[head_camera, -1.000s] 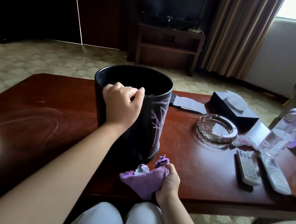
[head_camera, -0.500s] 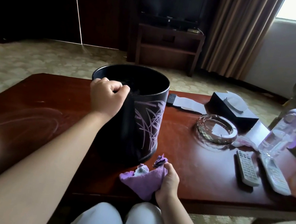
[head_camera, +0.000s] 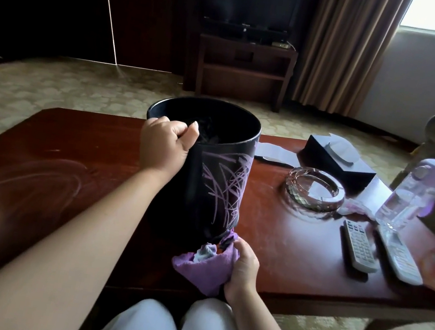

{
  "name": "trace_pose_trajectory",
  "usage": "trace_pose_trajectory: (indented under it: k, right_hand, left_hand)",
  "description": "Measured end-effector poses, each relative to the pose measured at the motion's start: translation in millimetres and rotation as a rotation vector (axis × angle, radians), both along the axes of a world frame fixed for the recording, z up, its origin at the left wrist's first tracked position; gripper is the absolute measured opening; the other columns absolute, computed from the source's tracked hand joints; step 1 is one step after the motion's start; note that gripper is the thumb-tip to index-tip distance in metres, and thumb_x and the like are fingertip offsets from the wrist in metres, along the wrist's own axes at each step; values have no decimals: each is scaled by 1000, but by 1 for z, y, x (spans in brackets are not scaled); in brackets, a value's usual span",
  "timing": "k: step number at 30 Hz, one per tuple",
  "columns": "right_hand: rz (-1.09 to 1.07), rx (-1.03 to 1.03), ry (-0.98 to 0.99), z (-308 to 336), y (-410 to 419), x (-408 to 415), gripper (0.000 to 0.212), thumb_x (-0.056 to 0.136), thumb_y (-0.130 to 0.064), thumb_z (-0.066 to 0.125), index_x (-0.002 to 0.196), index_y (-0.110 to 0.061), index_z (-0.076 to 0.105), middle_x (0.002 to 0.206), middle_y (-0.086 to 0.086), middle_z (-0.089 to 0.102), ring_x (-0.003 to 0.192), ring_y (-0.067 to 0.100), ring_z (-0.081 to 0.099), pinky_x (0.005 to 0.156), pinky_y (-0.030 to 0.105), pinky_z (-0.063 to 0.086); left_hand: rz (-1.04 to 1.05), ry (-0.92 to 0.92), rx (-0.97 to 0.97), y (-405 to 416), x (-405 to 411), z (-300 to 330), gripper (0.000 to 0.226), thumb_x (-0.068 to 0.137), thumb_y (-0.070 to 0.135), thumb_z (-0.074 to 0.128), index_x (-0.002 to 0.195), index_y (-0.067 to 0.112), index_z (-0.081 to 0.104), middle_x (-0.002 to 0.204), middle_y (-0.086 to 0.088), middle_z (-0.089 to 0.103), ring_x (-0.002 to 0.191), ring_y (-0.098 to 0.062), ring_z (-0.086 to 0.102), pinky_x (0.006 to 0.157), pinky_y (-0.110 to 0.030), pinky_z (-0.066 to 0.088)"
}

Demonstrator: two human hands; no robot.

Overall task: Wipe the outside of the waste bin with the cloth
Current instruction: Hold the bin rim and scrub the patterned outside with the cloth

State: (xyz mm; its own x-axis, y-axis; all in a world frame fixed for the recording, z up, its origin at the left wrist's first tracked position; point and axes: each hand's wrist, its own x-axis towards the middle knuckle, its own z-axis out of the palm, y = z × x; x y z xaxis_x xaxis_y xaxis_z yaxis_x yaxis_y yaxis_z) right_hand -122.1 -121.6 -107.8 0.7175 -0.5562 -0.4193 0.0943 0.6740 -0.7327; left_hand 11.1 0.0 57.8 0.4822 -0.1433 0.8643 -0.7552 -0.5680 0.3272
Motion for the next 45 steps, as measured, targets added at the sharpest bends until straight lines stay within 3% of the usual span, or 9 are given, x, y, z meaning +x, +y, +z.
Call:
trace_pose_trajectory:
  k: [5, 8, 12, 18, 26, 32, 35, 39, 45]
  right_hand:
    - [-88, -16, 29, 0, 11, 4, 18, 80, 5, 56, 75, -8, 68, 67, 6, 69, 72, 23, 61, 76, 33, 50]
    - [-162, -174, 19, 4, 15, 10, 18, 83, 4, 61, 78, -12, 68, 78, 4, 70, 78, 17, 64, 82, 28, 51]
    - [-56, -491, -21, 10, 22, 25, 17, 82, -1, 66, 92, -14, 68, 90, -5, 70, 81, -1, 66, 79, 11, 48]
    - [-59, -620, 264, 5, 4, 42, 12, 81, -14, 69, 93, -15, 72, 86, -2, 72, 84, 9, 65, 81, 19, 48]
    - [-4, -604, 267, 7, -6, 43, 8, 78, -15, 72, 85, -18, 72, 79, -6, 71, 79, 6, 65, 79, 21, 50]
    - [32, -603, 115, 12, -8, 35, 9, 77, -10, 74, 81, -18, 74, 75, -9, 72, 68, -4, 63, 66, 7, 45]
    - [-40, -554, 196, 15, -13, 44, 7, 78, -14, 74, 78, -21, 73, 76, -6, 71, 72, 2, 63, 69, 15, 46]
    - [68, -595, 184, 12, -21, 41, 13, 80, -13, 72, 73, -24, 71, 76, -6, 72, 71, 1, 62, 74, 18, 50]
    - [139, -628, 289, 10, -24, 47, 13, 80, -16, 71, 91, -11, 75, 82, -1, 73, 79, 9, 65, 84, 30, 54]
  left_hand:
    - [50, -61, 16, 0, 0, -2, 54, 90, 36, 43, 45, 23, 17, 41, 7, 14, 43, -22, 28, 58, -28, 22]
    - [114, -136, 9, -2, 1, -6, 51, 89, 31, 48, 45, 18, 25, 43, 4, 19, 44, -18, 25, 56, -28, 23]
    - [144, -206, 4, -1, 4, -9, 48, 87, 27, 51, 46, 19, 27, 45, 5, 18, 46, -16, 24, 55, -29, 20]
    - [133, -201, -25, -2, 5, -10, 46, 84, 26, 50, 45, 18, 25, 44, 5, 17, 46, -16, 25, 57, -29, 20]
    - [132, -174, -42, -2, 6, -11, 44, 81, 25, 49, 45, 18, 25, 43, 4, 19, 46, -17, 28, 59, -28, 21]
    - [136, -189, -50, -3, 4, -12, 44, 82, 23, 49, 45, 17, 25, 43, 5, 18, 46, -17, 26, 60, -27, 17]
    - [133, -182, -40, -2, 5, -11, 45, 82, 24, 50, 46, 17, 25, 44, 6, 16, 46, -16, 26, 60, -27, 16]
    - [124, -216, -46, -4, 4, -12, 44, 82, 22, 50, 46, 18, 24, 45, 7, 14, 46, -16, 24, 59, -28, 18]
    - [128, -213, -41, -3, 4, -10, 44, 81, 23, 50, 47, 18, 23, 45, 8, 15, 47, -16, 24, 60, -28, 16]
